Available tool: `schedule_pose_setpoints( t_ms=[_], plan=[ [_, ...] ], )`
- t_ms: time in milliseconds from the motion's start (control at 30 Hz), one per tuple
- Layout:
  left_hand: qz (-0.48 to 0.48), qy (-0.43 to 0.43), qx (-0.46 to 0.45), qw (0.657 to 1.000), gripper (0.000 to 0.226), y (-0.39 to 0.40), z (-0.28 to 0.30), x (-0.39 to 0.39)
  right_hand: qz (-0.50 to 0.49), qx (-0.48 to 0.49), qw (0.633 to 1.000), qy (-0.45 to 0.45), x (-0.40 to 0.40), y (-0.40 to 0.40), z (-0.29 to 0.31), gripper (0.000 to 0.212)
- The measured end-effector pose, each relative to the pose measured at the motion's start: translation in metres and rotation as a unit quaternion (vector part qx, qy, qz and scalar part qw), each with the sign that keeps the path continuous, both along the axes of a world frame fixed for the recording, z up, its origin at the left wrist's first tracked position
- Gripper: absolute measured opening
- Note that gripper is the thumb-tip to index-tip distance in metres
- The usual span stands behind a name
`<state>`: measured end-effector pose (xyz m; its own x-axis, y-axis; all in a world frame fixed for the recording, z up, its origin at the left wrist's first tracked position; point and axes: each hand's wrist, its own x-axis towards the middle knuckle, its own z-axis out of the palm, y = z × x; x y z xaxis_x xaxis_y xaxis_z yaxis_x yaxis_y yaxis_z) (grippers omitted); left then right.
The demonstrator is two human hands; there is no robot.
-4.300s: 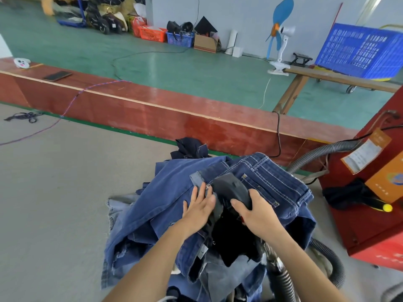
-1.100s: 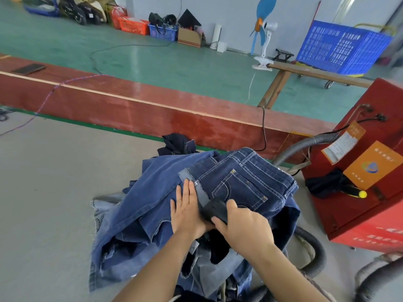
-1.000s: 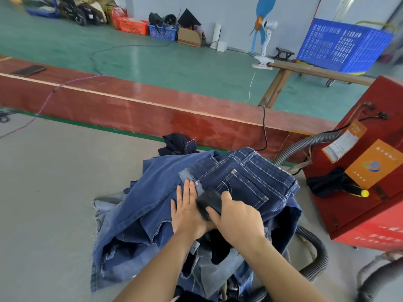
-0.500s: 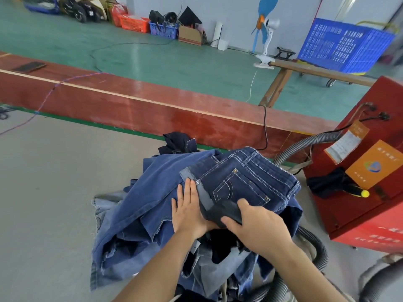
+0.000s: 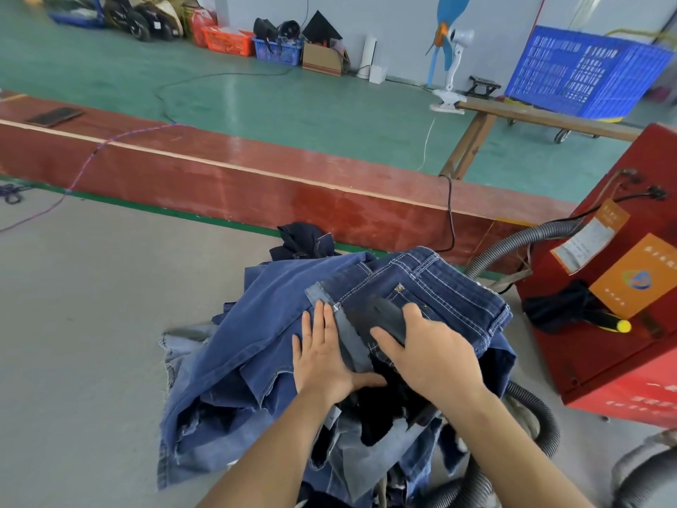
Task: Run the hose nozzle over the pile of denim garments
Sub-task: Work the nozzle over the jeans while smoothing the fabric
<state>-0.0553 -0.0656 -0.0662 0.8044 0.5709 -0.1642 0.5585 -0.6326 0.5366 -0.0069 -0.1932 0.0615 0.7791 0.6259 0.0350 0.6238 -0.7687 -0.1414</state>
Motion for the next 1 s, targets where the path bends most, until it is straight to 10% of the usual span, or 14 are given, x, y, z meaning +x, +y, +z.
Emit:
schedule_pose_setpoints(
  t_ms=[367,633,1000],
  plan=[
    [0.017,-0.032,-0.016,0.999,0.131,-0.001,0.000,-0.001,0.015,-0.084,0.996,-0.009,-0.013,0.030,-0.014,0.036],
    [-0.017,-0.083,-0.087,0.993,0.123,0.013,-0.008,-0.002,-0.031,0.076,0.997,0.000,0.009,0.025,0.015,0.041],
    [0.005,-0.101,-0.086,0.991,0.119,0.011,-0.011,-0.002,0.008,-0.069,0.997,0.035,-0.010,0.011,0.004,0.040]
  ],
)
